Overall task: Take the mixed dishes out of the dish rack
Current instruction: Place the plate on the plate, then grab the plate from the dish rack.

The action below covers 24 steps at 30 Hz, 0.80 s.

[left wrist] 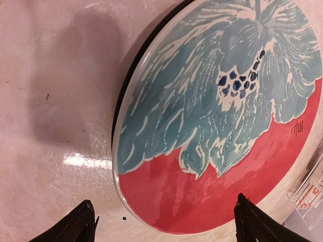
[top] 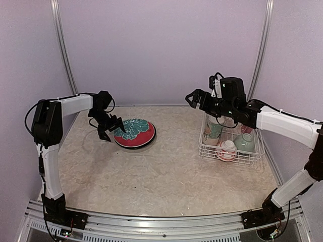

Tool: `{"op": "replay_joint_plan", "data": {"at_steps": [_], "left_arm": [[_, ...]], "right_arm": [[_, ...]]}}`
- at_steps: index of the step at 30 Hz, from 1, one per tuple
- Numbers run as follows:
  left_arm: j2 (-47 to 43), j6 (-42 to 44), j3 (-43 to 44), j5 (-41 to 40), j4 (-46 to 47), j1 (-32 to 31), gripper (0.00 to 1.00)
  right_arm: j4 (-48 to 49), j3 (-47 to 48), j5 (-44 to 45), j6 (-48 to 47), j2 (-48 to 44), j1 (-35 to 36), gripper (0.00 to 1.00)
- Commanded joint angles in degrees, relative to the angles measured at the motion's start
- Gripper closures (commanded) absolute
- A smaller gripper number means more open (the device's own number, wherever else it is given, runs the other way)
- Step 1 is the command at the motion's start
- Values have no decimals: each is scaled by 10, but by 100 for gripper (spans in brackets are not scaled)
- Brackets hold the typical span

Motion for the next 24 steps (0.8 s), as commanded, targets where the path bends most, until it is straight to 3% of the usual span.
{"op": "replay_joint_plan", "data": {"at_steps": [1,7,15,24], "left_arm": [[-19,14,8,-12,-15,-2,9],[-119,29,-50,-8,42,-15,1],[-252,43,-103,-60,87,-37,1],[-349,37,-141,-68,120,-40,1]], "right_arm": [[-39,-3,39,-19,-21,-3,0],[-102,17,92,-48,-23,-3,0],[-246,73,225,-77,-15,-11,0],[-427,216,407,-69,82,-38,0]]}}
